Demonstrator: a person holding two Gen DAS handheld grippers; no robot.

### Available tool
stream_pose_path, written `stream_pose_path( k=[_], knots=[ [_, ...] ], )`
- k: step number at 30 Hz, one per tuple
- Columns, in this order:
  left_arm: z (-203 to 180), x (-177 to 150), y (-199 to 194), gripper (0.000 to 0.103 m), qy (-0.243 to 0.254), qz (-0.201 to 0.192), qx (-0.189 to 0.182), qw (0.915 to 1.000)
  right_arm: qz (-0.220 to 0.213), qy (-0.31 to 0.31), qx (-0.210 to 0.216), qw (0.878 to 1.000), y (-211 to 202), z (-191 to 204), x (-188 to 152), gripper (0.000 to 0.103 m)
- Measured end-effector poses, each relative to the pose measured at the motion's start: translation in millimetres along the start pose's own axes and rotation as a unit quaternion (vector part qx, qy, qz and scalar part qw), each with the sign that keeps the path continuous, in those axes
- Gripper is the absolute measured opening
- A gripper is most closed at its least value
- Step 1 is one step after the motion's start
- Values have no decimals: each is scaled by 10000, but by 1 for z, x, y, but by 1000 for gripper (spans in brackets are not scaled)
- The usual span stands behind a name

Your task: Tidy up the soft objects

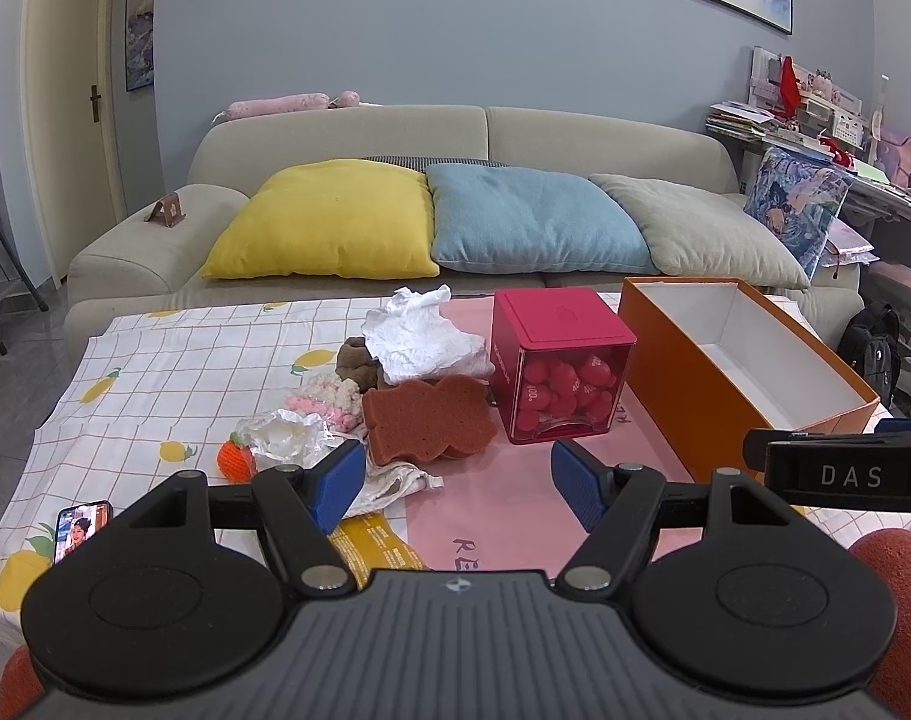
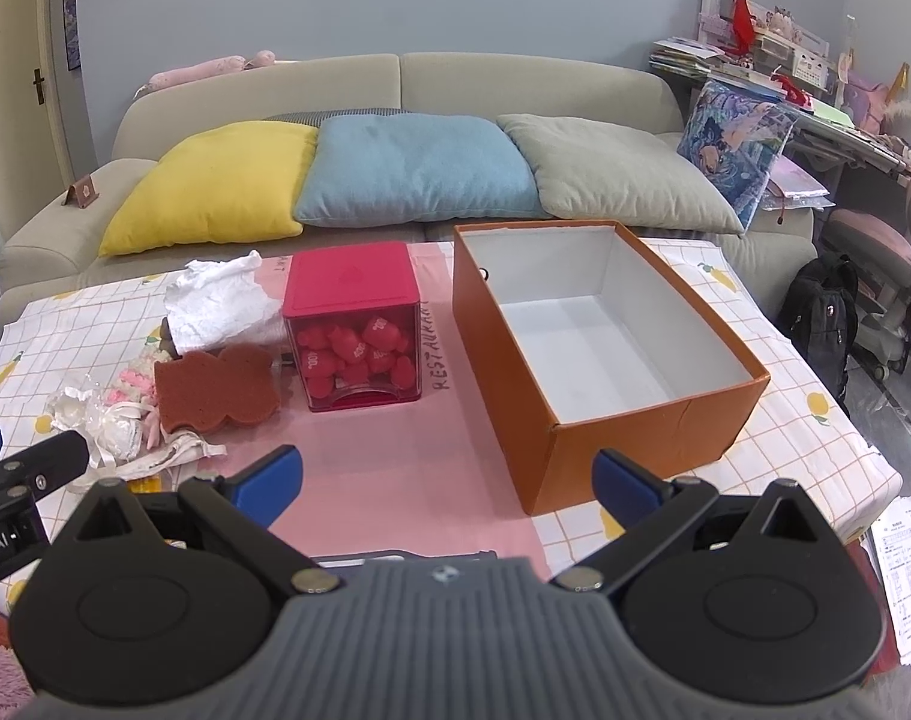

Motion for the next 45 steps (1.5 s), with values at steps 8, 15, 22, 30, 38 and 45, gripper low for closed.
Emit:
stream_pose_path(
  k=[8,15,22,30,38,45],
  knots=[
    [1,0,-1,83,-26,15,-16,10000,31,-24,-3,10000,1,2,-1,100],
    [2,-1,-1,84,-53,37,-38,10000,62,-34,4,10000,2,2,-2,100],
    [8,-10,4,84,-118,265,-183,9994,90,-41,259,9996,6,6,-2,100],
    [48,-24,23,76,-646,828,-150,9944,406,-427,805,9950,24,32,-11,91],
    [99,-29,50,75,-1235,1393,108,9825,1008,-810,1558,9793,65,84,-15,78],
    [113,-30,73,72,-1079,1677,201,9797,1574,-1378,2242,9518,103,149,-27,75]
  ],
)
Point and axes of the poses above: each gripper's, at about its wrist camera, not at the fingertips, and y roughly the way its jaws point, z to its left, x to its top, the point moved 7 cm from there along y, roughly the way its jaws point, and after that the axes turned 4 degrees about x, right-handed, at the moved point
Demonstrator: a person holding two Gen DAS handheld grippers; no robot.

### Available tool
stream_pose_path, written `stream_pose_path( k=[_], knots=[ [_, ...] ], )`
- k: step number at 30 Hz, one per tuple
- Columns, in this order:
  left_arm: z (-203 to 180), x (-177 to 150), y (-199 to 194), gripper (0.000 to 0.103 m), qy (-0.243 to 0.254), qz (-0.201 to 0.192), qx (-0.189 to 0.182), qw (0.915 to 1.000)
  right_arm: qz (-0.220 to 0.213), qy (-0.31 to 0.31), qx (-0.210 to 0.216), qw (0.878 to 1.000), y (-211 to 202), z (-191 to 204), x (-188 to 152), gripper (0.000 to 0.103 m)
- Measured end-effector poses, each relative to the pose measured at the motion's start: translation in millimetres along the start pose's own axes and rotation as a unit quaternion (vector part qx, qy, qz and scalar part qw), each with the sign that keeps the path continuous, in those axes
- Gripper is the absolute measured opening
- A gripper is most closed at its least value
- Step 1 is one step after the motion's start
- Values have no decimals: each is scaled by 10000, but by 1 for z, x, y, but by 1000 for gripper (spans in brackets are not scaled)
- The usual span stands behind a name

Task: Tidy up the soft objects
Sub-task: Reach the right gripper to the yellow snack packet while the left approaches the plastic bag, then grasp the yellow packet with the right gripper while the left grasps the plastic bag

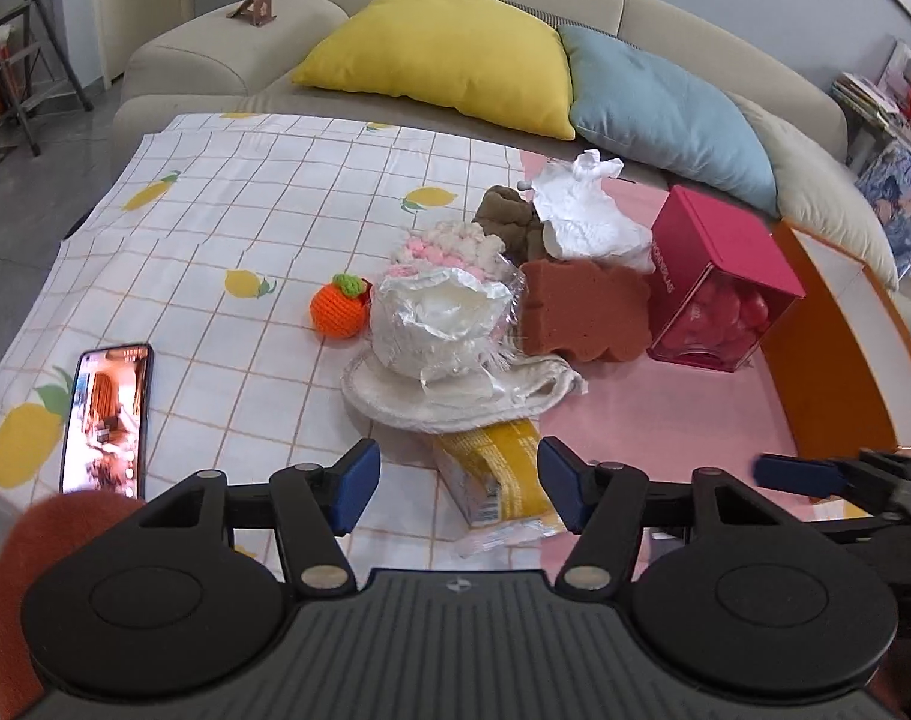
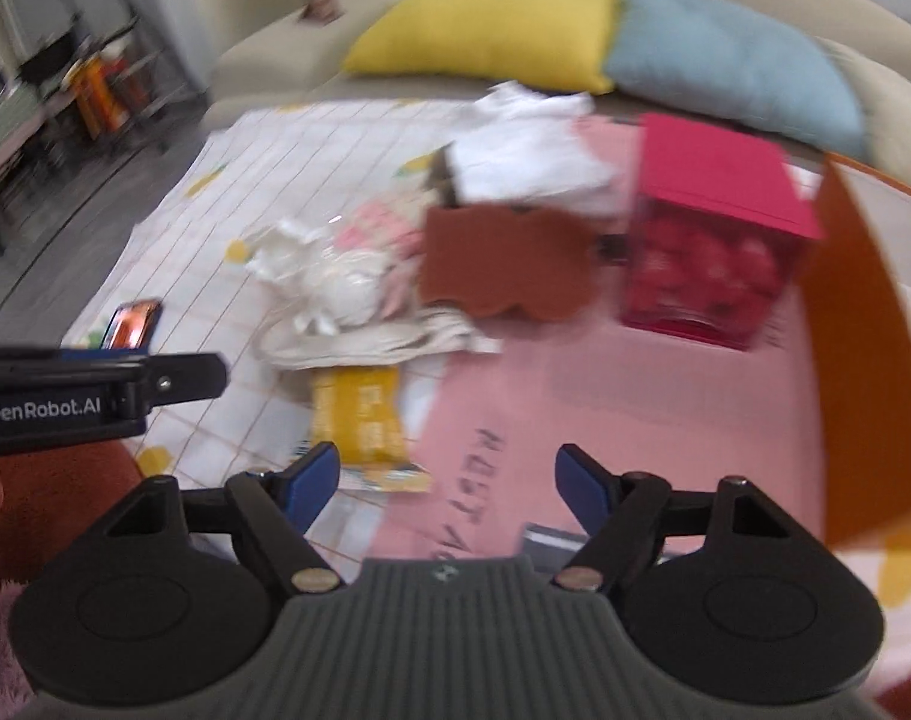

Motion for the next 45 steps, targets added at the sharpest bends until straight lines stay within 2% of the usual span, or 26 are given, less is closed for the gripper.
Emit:
stream_pose_path(
  k=[1,6,8,11,16,19,21,23,24,27,32,36,41,43,44,45],
  knots=[
    [1,1,1,72,-7,2,-1,10000,51,-30,-5,10000,7,2,2,72],
    [6,8,11,71,6,-26,-14,10000,207,62,88,9997,36,-1,19,71],
    [10,11,19,71,-75,46,70,9999,383,171,238,9988,49,-2,22,77],
    [19,12,35,69,-252,364,149,9989,559,222,350,9976,64,2,21,78],
    [30,14,40,69,-407,330,259,9983,774,215,625,9948,85,16,20,78],
    [30,14,41,69,-366,329,244,9985,901,110,626,9939,103,25,20,81],
    [28,14,43,69,-302,352,264,9986,987,102,605,9932,114,27,21,76],
    [26,13,45,69,-243,371,251,9987,1055,104,619,9924,122,28,21,57],
    [25,13,46,69,-231,383,237,9987,1112,141,629,9917,124,27,20,51],
    [23,12,48,68,-221,390,181,9988,1141,266,807,9898,124,23,18,46],
    [14,17,47,72,-2,206,84,9998,1170,292,814,9894,113,14,14,38],
    [6,28,49,83,387,65,221,9990,1275,313,505,9901,99,-5,6,37],
    [-8,46,58,84,952,66,172,9953,1147,293,63,9929,80,-35,2,37],
    [-14,58,60,87,1011,105,94,9948,1101,363,-46,9932,74,-45,2,37],
    [-17,63,62,91,1041,161,64,9944,1094,443,-68,9930,72,-53,0,38],
    [-19,67,67,93,1100,310,121,9934,1096,524,-88,9926,70,-58,-1,38]
  ],
)
Point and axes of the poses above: each gripper's, at about its wrist camera, not at the fingertips, and y roughly the way its jaws point, z to its left, x to its top, the point moved 7 cm from there along y, roughly the way its jaws point, and after that the axes turned 4 degrees about x, right-handed, at the moved point
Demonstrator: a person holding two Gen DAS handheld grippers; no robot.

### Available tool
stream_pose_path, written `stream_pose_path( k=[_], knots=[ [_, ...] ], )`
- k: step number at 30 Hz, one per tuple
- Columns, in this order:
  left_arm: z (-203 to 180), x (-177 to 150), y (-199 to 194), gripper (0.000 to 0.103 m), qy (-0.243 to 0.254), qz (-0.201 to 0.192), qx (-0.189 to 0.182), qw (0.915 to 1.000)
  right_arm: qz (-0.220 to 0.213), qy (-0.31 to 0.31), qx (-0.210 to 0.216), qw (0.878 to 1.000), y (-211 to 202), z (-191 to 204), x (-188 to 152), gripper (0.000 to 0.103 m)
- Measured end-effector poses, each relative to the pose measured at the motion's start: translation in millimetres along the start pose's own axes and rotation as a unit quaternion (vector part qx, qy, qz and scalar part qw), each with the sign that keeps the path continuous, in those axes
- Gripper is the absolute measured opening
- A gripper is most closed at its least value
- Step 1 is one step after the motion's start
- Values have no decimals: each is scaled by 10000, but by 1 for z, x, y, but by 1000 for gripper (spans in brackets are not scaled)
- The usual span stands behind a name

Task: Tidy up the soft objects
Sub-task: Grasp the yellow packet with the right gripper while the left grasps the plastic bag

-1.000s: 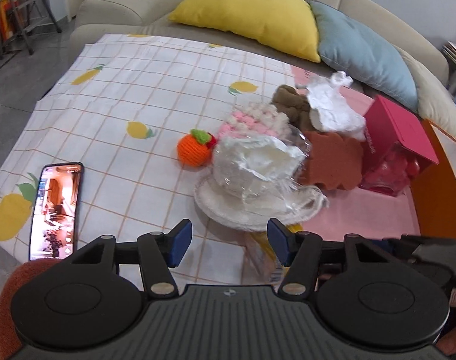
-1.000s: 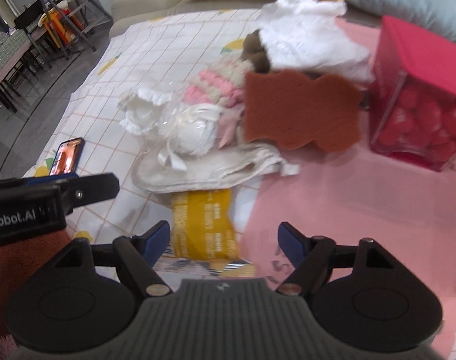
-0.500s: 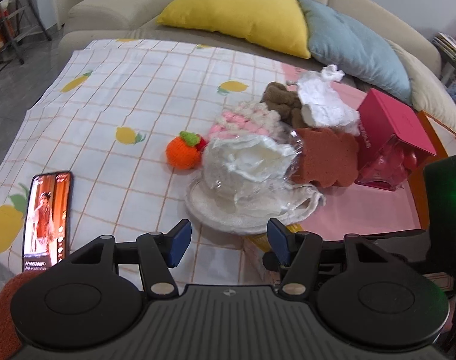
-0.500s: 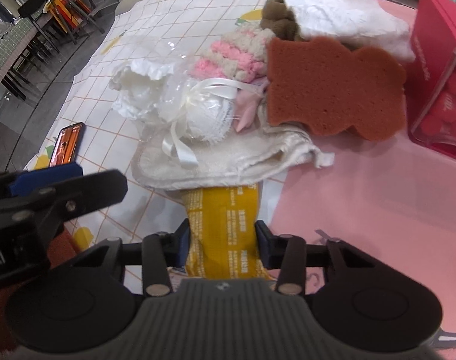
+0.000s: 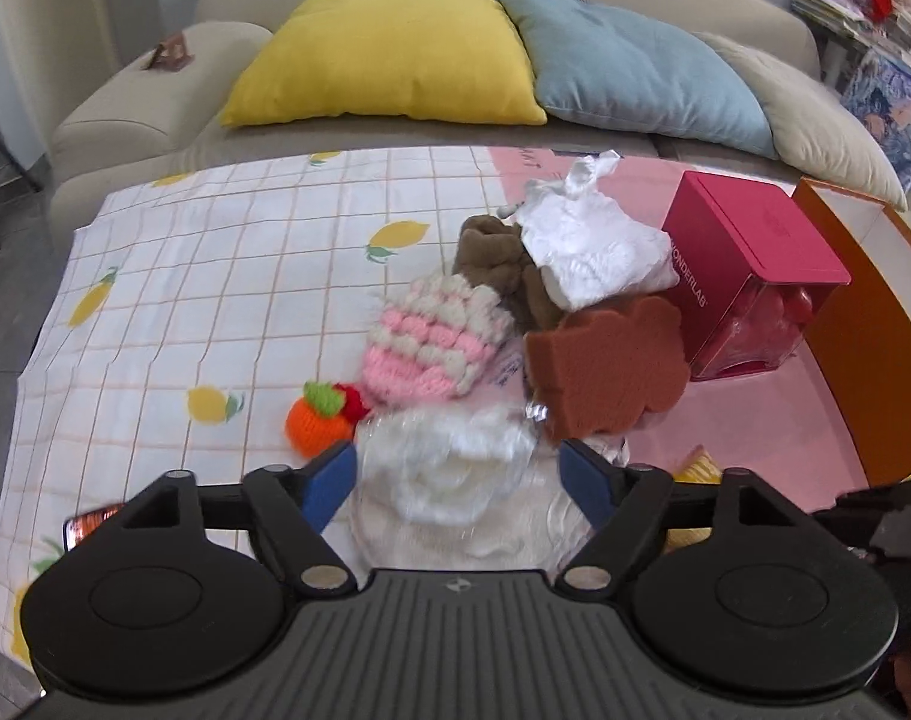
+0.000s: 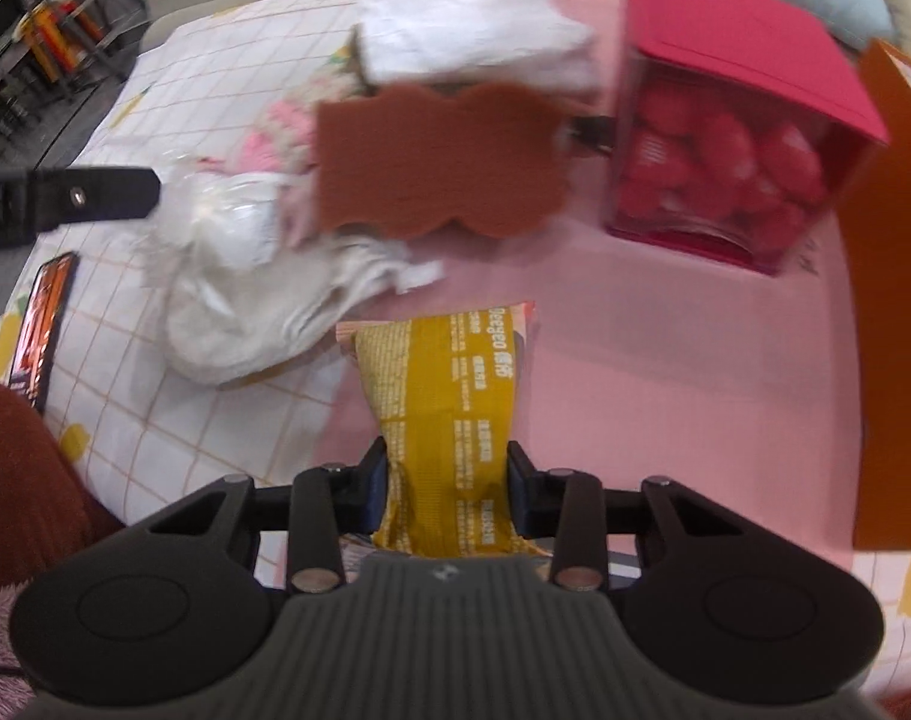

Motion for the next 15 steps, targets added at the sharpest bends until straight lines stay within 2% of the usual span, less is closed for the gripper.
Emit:
stream_pose_path(
  k=[1,4,7,8,11,15],
  knots=[
    [-2,3,7,93,85,214,80,9997,2,72,-10,10000,-1,-5,0,38],
    [-5,9,27,87,136,579,68,9982,2,198,-32,9998,-3,-12,-4,38],
    [-7,8,38,86,252,931,114,9953,-14,174,-33,9998,-4,-12,-6,38],
    [-7,7,41,81,327,1008,174,9942,-18,175,-35,9998,-4,-11,-7,38],
    [-4,9,45,73,421,976,332,9938,-25,205,-25,9998,-4,-11,-8,38],
    [3,10,43,53,366,868,536,9941,-89,224,-27,9997,-10,-15,-9,38]
  ],
)
Point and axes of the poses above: each gripper's, at about its wrist camera, not at the fingertips, and y roughly the way its jaws point, z to its left, x to its top, the point moved 7 cm from there along y, roughly the way its jaws point, and after that the axes turned 4 degrees about x, right-handed, at the moved point
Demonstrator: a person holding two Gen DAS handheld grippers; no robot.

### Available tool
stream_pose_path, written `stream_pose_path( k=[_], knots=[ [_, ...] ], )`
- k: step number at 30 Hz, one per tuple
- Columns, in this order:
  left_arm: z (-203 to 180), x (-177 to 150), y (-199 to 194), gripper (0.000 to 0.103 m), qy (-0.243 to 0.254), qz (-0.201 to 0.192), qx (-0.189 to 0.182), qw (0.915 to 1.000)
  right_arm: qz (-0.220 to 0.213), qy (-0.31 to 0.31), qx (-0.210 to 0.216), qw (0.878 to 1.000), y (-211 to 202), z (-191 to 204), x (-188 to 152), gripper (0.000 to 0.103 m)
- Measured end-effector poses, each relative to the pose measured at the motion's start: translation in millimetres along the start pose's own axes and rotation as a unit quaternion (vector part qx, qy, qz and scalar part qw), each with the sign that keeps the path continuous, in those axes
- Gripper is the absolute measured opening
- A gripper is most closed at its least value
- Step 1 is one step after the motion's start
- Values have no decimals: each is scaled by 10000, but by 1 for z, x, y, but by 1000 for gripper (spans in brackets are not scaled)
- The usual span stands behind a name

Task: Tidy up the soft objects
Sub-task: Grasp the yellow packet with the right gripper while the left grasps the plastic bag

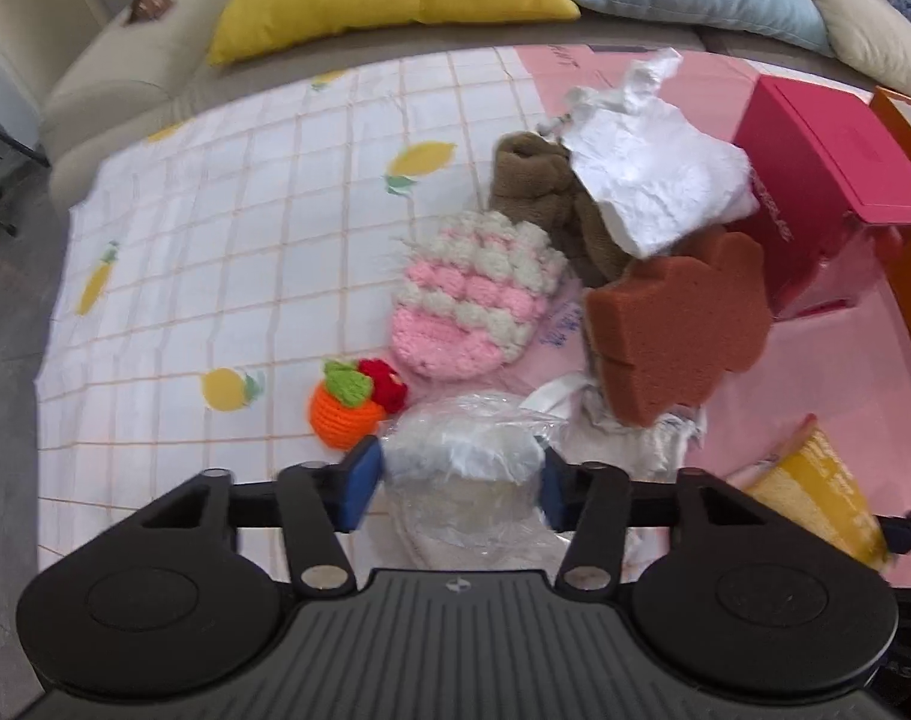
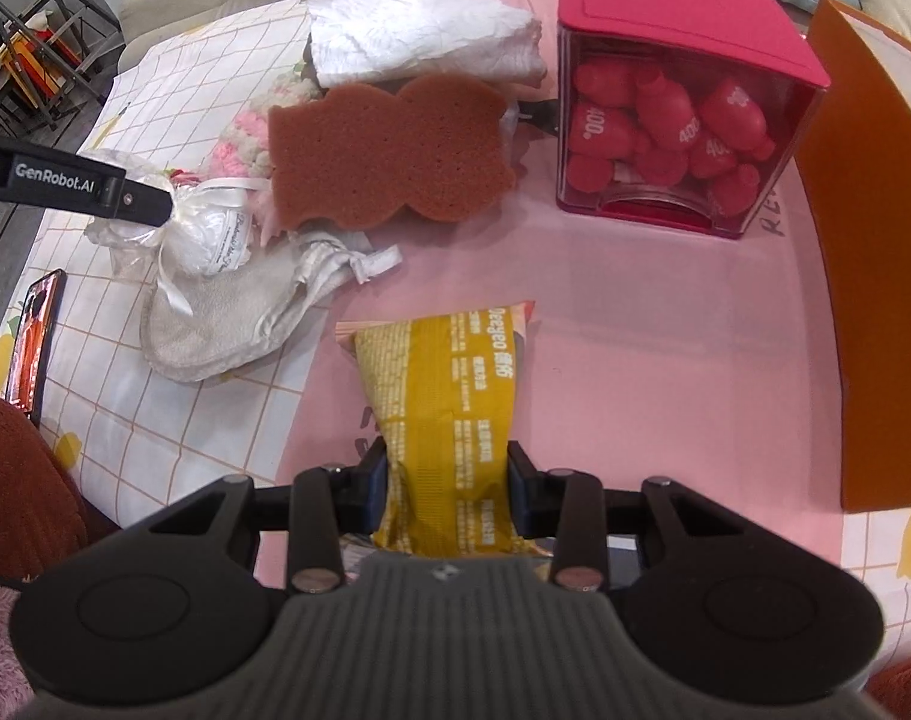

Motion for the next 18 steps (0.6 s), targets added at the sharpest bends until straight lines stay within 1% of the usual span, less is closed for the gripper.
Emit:
stream_pose_path(
  k=[1,3,4,6,11,16,18],
  knots=[
    [1,-2,-1,51,-32,-18,1,10000,-39,-3,0,10000,-3,-1,0,38],
    [1,-4,-7,44,-68,-124,92,9999,-129,0,-2,9999,-9,-3,1,38],
    [0,-7,-11,42,-90,-192,98,9997,-176,11,3,9998,-12,-4,1,38],
    [-3,-11,-24,36,-187,-339,46,9992,-269,53,8,9996,-19,-8,2,38],
    [-19,-22,-61,34,-321,-768,38,9965,-534,197,-30,9984,-44,-21,2,38],
    [-38,-26,-108,34,-508,-1303,-279,9898,-828,304,-3,9961,-71,-32,-3,38],
    [-46,-26,-126,34,-572,-1487,-463,9861,-976,310,47,9947,-86,-36,-5,38]
  ],
)
Point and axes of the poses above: each gripper's, at about its wrist camera, not at the fingertips, and y roughly the way its jaws point, z to its left, x to its top, the point moved 7 cm from there along y, roughly the way its jaws point, and after that the axes turned 4 degrees about x, right-handed, at the moved point
